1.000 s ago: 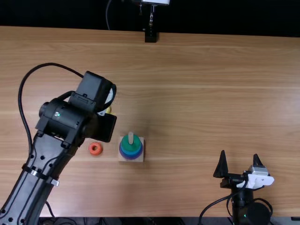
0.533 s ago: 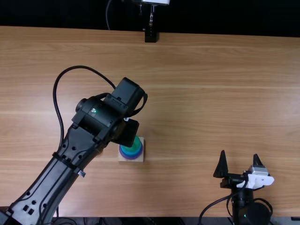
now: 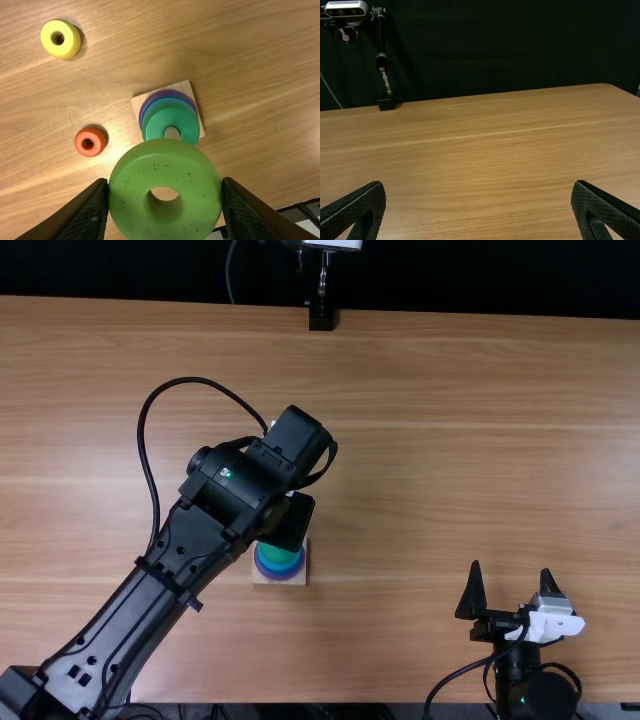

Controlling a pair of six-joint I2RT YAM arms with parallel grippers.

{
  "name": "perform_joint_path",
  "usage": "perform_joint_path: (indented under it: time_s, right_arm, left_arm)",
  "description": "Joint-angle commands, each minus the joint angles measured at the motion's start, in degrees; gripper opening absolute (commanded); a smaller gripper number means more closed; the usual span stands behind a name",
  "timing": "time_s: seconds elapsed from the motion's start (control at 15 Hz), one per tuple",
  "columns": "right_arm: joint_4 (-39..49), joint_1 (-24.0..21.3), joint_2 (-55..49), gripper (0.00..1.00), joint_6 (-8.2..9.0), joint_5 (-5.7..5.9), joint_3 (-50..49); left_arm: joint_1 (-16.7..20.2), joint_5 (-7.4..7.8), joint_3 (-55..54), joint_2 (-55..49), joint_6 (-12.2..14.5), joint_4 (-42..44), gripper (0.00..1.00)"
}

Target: Build the Hanoi tower: stack the rings onto the peg from bottom to top in this color order: purple, dark blue, light blue, dark green, light green, yellow, orange.

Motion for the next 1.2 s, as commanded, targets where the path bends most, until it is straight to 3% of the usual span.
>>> perform_joint_path:
  time_s: [0.0,0.87,0.93,1.07,1.13]
  right_arm:
    - [0.19,-0.31,-0.36,1.0,-0.21,-0.34,-0.42]
    - [0.19,-0.22,-0.36,1.0,-0.21,-0.34,-0.42]
    - [0.19,-0.22,-0.36,1.0,-0.21,-0.34,-0.42]
    - [0.19,-0.22,-0.36,1.0,-0.21,-0.34,-0.42]
    - [0.19,-0.22,-0.36,1.0,-0.21,-0.34,-0.42]
  left_arm:
    - [-0.68,-0.14,1.94,0.87,-1.02,-0.01,0.0]
    - [-1.48,-0.04,2.03,2.45,-0.92,0.41,0.0]
    - [-1.48,-0.04,1.94,2.45,-0.81,0.73,0.05]
    - [-1.39,1.02,1.5,2.45,-0.92,0.73,0.73]
    - [-1.04,3.55,1.33,2.45,-0.92,0.62,1.0]
